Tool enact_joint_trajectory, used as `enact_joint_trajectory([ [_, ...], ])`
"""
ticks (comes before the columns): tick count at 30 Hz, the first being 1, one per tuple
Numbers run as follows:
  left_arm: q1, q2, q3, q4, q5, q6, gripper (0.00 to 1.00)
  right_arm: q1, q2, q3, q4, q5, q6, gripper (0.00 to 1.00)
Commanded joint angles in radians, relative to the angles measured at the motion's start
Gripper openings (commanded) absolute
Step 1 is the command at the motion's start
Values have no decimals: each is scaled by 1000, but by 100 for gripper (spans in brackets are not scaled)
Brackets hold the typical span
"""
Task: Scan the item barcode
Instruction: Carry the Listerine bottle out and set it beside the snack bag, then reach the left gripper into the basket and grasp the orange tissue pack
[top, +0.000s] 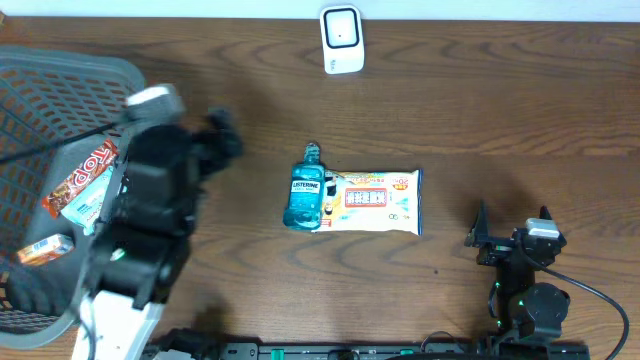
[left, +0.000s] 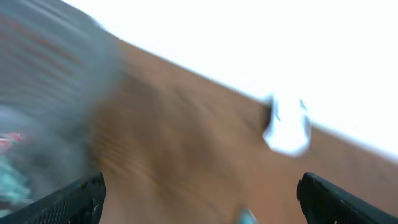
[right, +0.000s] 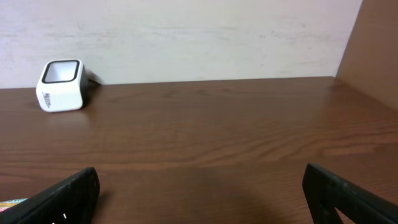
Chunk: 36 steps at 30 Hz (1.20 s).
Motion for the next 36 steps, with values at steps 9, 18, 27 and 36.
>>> enact_joint_trajectory([
  [9, 663, 54, 72, -106, 148, -151, 98, 7, -4, -1, -3, 4, -15, 99],
  [18, 883, 293, 72, -257, 161, -296, 98, 7, -4, -1, -3, 4, -15, 99],
  [27, 890, 525, 71, -332, -7, -497, 98, 7, -4, -1, -3, 4, -15, 99],
  [36, 890, 664, 71, -339, -163, -566, 98, 7, -4, -1, -3, 4, -15, 99],
])
